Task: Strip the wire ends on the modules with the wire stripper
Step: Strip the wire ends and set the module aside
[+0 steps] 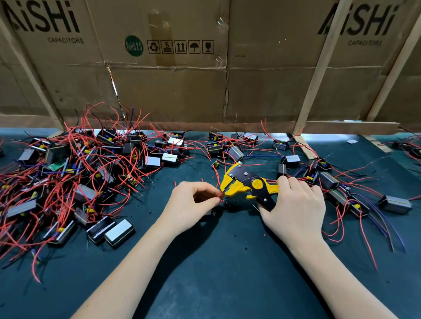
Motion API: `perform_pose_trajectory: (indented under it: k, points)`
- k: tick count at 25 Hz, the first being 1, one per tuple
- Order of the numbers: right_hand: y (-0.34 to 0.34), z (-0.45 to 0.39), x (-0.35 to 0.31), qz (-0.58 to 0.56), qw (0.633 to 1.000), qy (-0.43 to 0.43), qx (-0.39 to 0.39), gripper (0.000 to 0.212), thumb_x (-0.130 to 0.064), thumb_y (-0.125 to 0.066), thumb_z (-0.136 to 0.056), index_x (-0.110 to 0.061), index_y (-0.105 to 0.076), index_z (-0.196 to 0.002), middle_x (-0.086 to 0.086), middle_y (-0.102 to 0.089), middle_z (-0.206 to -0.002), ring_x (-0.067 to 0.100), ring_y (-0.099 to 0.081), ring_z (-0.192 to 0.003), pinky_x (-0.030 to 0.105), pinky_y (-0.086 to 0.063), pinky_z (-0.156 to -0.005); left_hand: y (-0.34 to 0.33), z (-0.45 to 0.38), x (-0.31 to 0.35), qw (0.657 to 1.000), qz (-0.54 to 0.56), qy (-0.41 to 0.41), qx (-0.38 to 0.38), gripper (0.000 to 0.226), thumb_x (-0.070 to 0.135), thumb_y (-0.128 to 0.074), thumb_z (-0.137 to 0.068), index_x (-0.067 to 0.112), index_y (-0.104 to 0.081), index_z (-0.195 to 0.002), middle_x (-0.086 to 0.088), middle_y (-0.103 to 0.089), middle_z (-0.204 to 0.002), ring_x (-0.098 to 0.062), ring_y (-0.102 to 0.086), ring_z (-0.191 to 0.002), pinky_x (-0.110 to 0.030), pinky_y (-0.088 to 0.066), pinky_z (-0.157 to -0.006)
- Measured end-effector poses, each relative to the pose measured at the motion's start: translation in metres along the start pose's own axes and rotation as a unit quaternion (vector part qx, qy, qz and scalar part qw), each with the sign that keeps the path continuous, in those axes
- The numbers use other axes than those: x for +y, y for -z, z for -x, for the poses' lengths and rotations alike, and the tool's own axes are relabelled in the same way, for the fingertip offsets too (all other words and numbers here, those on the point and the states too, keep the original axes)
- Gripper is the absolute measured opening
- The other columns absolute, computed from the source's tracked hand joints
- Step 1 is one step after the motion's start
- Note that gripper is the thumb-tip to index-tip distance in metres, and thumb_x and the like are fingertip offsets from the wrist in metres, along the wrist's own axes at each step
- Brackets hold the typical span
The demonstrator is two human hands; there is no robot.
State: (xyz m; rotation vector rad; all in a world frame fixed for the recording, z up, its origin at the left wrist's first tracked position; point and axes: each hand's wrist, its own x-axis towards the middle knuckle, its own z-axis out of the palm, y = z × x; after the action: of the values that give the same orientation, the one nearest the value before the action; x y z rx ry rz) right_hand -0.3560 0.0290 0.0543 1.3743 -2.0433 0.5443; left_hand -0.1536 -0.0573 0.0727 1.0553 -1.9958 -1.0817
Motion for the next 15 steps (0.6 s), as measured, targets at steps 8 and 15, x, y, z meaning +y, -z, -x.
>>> perform_pose_trajectory:
  k: [8,15]
  points:
    - [0.0003,0.0009,-0.0006,0.006,1.000,-0.006,0.002,0.052,-0.048,-0.079,-0.061,-0.007,-0.055,-0.081,0.011,-0.058,-0.075,0.033,-0.055,-0.071,0.040,-0.037,-0.069,-0.0039,-0.0012,-0.0025,0.999,0.012,0.030,0.010,0.011,0.014,-0.073,-0.085,0.023,-0.080,-0.082,0.008,-0.075,-0.073,-0.010,-0.071,-0.075,-0.030,-0.057,-0.076]
    - [0.0009,0.0010,-0.0023,0.014,1.000,-0.006,-0.017,0.054,-0.048,-0.080,-0.058,-0.007,-0.056,-0.083,0.011,-0.059,-0.077,0.033,-0.056,-0.074,0.041,-0.037,-0.070,-0.0041,-0.0004,-0.0022,1.000,0.023,0.013,0.015,0.008,0.015,-0.074,-0.084,0.018,-0.075,-0.077,0.004,-0.075,-0.070,-0.009,-0.069,-0.067,-0.021,-0.049,-0.064]
